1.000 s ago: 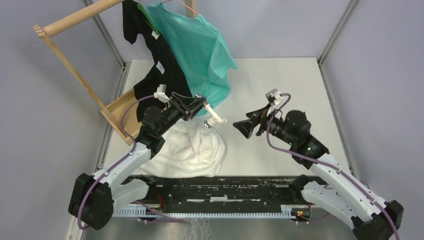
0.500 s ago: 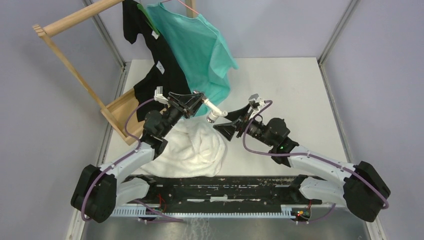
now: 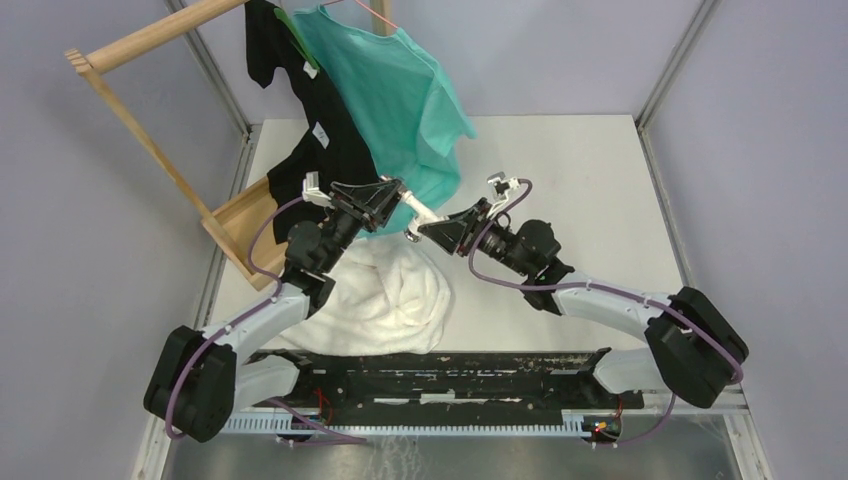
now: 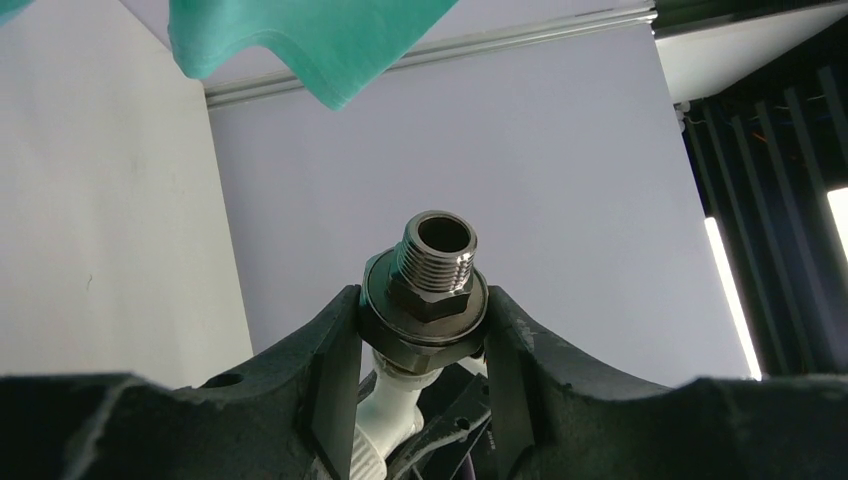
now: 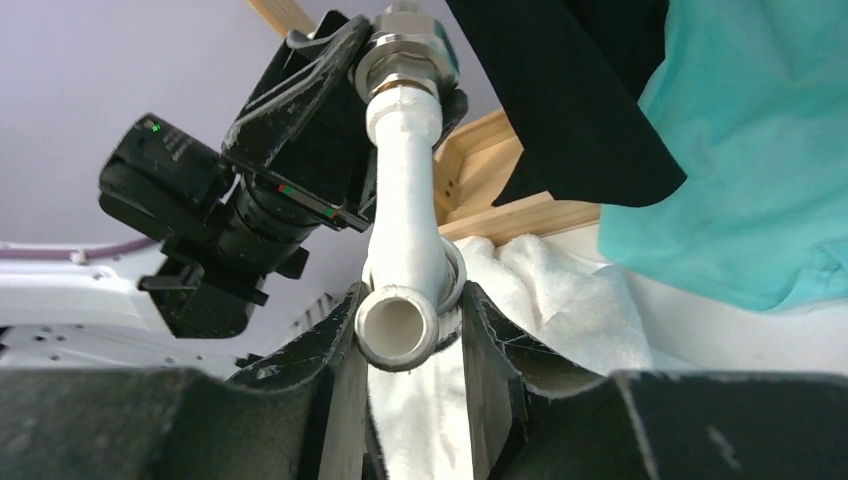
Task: Install the water faucets
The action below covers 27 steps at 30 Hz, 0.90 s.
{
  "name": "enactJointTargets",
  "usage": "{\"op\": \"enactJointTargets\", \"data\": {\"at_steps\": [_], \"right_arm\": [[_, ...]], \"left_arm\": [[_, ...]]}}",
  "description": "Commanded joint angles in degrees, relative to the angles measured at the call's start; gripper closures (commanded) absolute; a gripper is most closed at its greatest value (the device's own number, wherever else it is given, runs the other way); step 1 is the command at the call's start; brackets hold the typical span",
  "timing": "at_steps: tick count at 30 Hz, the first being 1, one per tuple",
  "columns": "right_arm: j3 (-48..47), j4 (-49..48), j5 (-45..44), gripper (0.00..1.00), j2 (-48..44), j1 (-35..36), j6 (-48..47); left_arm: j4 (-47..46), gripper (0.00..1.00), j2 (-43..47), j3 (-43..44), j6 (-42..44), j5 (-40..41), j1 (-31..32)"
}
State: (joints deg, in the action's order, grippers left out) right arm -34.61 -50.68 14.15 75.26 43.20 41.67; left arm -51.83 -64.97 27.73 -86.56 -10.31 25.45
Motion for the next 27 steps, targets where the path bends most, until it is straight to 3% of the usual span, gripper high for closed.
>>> {"op": "enactJointTargets", "data": {"at_steps": [1,11,15,20,27], "right_arm": [[-3.77,-9.00,3.30,0.75,2.32,-3.98,17.26],[-9.40,-31.86,12.92,0.84,18.59,-7.53,71.17],[-9.84,-30.62,13.87,0.87,17.71,-7.49,70.83],[-6.90,-28.71,11.53,0.77,14.71,-7.74,72.70],[-6.70,-31.46,13.74,0.38,14.16,-7.77,76.92]], "left_arm": [[-7.95,0.97,0.85,0.38,-1.56,-2.12,0.90],[-13.60,0.97,-1.12,0.08,-1.81,-4.66,0.90],[-13.40,0.97,-1.02,0.05,-1.34,-4.26,0.88],[-10.91,0.97,0.98,-0.84,-0.06,-2.79,0.85],[-6.71,0.97,3.35,-0.68,2.39,-1.87,0.85]]}}
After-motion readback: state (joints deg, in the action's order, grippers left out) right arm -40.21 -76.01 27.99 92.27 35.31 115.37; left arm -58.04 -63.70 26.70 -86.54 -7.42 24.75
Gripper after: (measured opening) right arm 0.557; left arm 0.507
